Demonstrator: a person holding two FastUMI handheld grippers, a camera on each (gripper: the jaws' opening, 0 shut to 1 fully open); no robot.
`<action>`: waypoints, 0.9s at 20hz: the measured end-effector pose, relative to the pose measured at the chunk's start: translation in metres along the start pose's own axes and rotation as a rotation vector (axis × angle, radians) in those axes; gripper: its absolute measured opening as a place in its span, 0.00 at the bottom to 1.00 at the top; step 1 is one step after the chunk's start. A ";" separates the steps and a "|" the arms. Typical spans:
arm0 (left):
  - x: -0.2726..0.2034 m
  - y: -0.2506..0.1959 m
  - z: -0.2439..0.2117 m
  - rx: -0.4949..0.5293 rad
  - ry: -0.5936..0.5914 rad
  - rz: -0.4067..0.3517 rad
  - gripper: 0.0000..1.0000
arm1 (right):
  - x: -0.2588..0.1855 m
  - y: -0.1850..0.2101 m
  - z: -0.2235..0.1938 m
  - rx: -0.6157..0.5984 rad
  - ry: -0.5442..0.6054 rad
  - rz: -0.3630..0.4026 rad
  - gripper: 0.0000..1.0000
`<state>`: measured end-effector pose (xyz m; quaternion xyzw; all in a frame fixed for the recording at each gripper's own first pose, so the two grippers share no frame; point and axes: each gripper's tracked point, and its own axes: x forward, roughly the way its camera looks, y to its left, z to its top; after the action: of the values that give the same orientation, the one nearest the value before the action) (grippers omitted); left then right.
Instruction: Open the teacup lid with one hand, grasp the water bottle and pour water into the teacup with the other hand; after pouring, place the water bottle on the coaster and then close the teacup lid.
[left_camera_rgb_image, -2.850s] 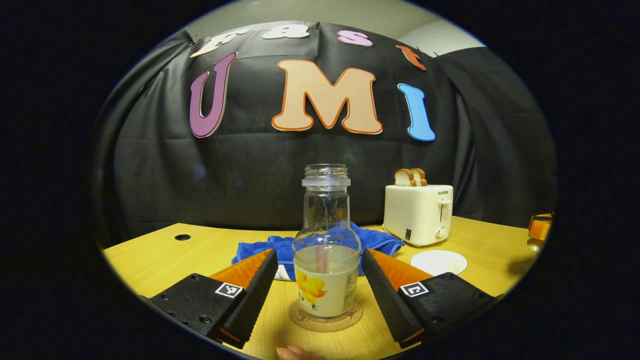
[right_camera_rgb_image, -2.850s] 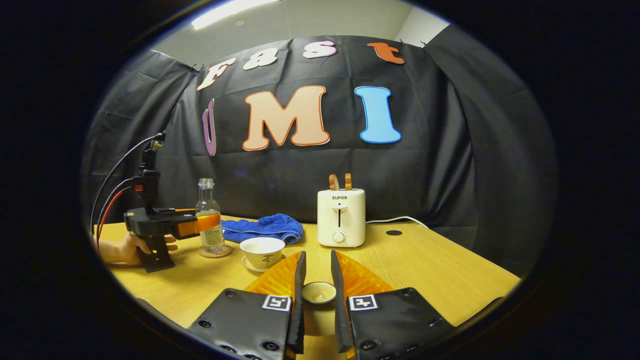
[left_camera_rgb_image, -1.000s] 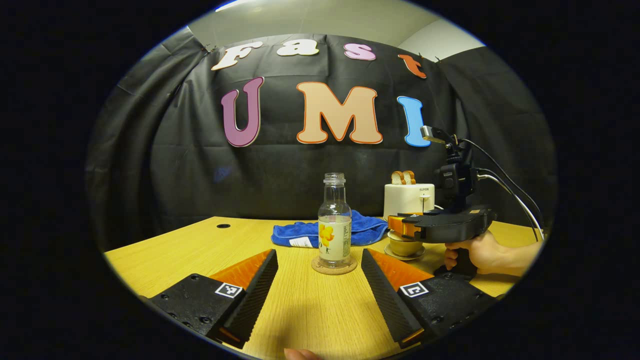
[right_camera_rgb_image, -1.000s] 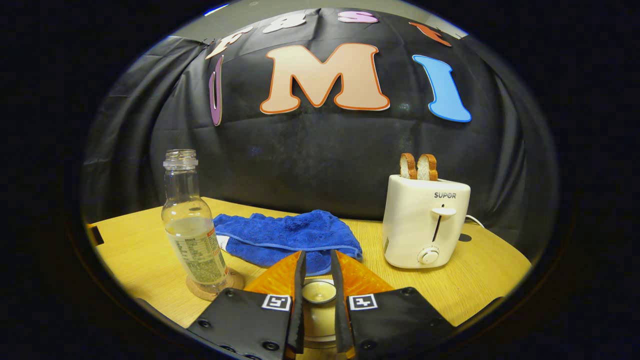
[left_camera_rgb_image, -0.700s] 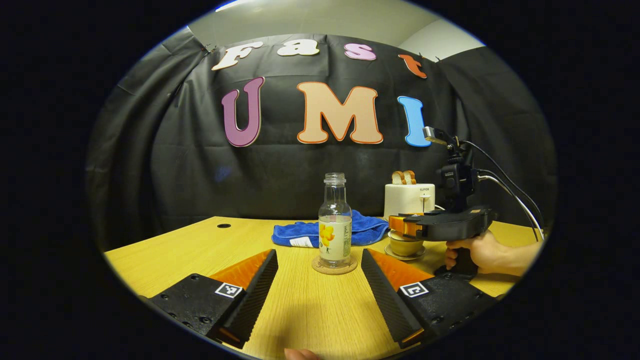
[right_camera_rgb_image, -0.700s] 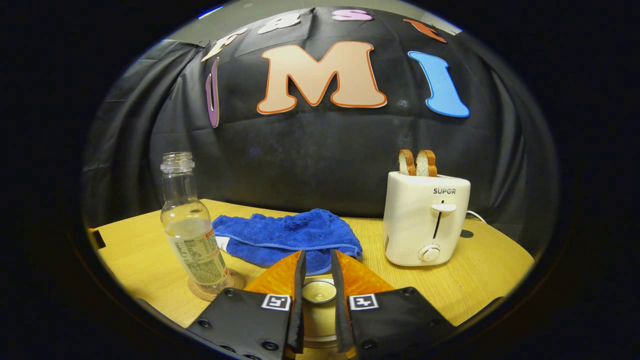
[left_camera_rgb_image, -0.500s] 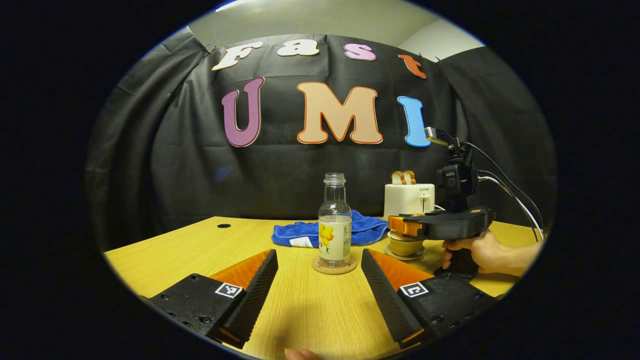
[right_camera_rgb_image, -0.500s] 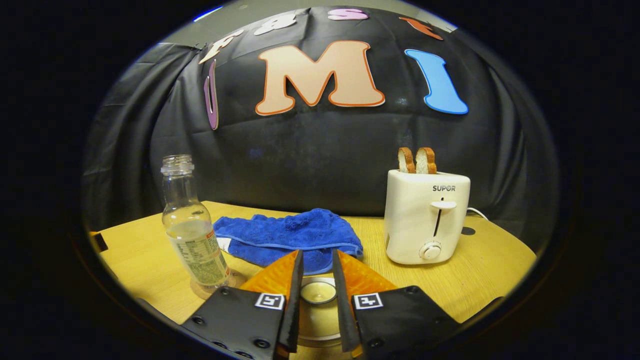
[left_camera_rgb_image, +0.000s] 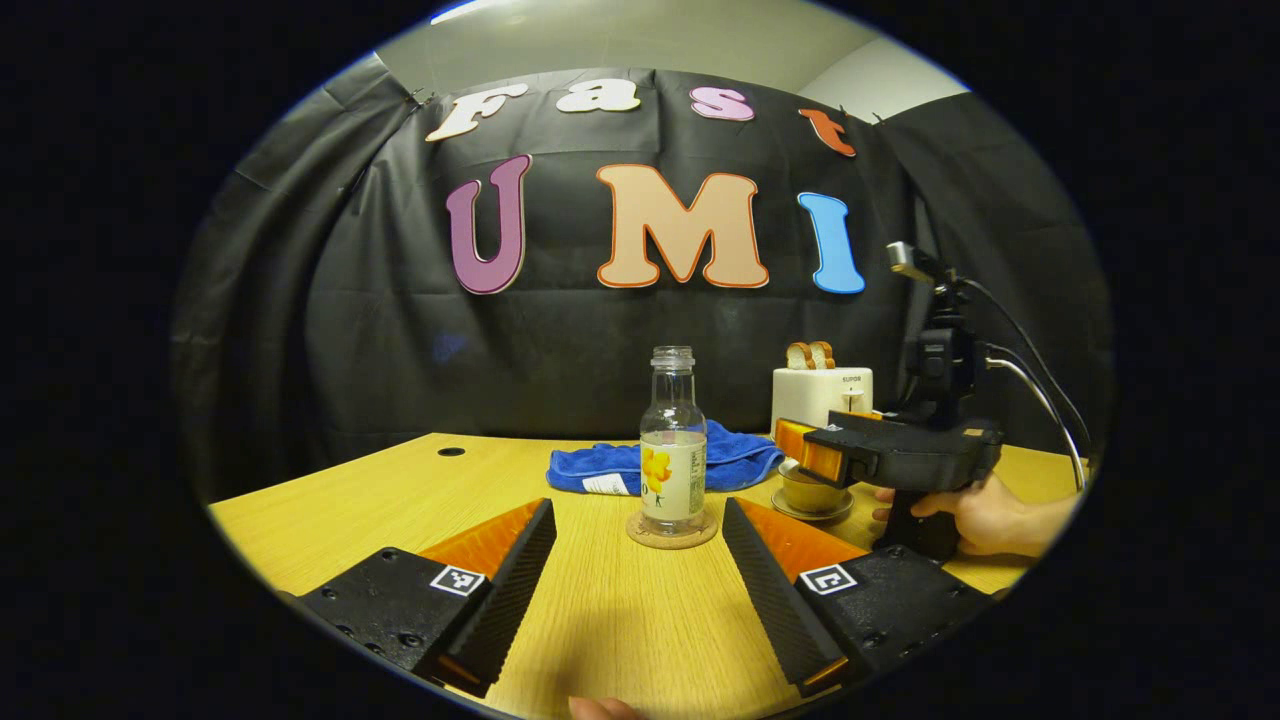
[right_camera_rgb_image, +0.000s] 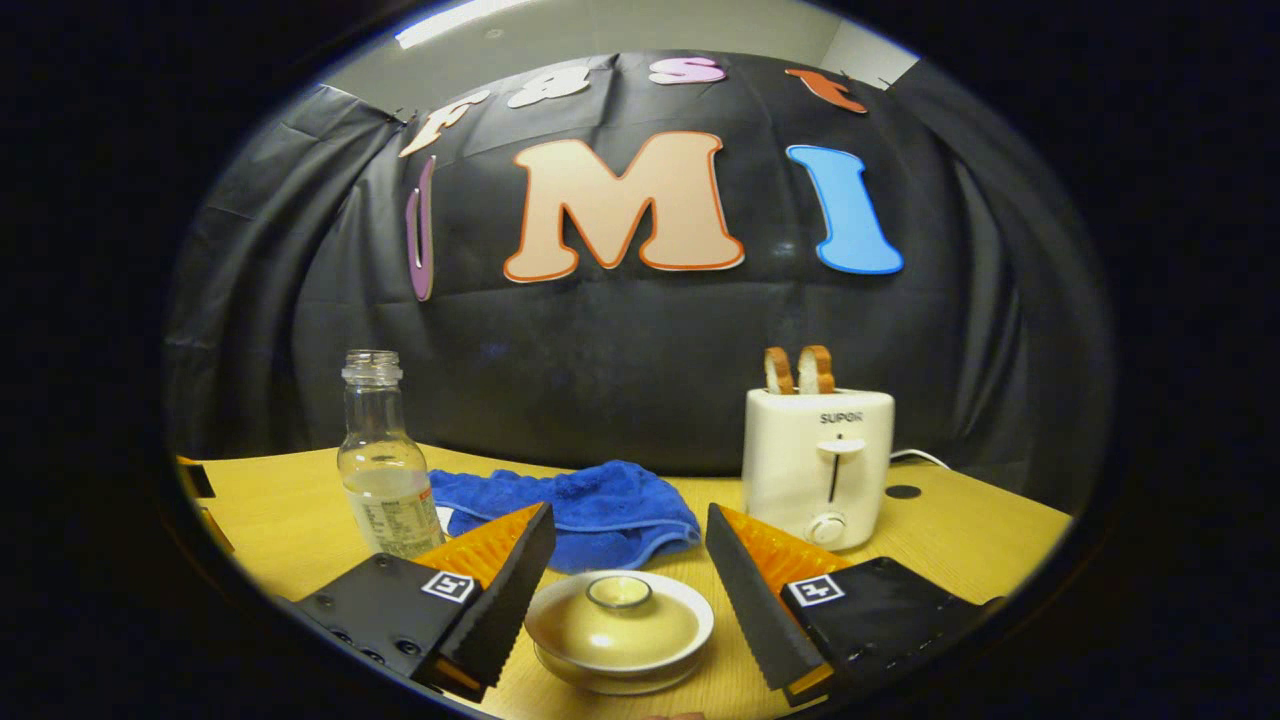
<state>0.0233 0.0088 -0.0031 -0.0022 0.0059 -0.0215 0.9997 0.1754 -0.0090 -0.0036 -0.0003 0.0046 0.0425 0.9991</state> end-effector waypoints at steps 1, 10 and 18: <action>-0.001 0.001 -0.001 0.000 0.002 0.008 0.98 | -0.005 0.000 0.003 -0.001 0.001 -0.003 0.97; -0.014 -0.013 -0.001 0.001 0.002 0.020 0.98 | -0.134 -0.010 0.010 0.001 -0.015 -0.115 0.96; -0.052 -0.026 0.001 0.002 0.002 0.063 0.98 | -0.213 -0.002 0.010 -0.003 -0.015 -0.144 0.93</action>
<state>-0.0297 -0.0146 -0.0016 -0.0010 0.0067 0.0098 0.9999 -0.0368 -0.0292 0.0087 -0.0015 -0.0028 -0.0295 0.9996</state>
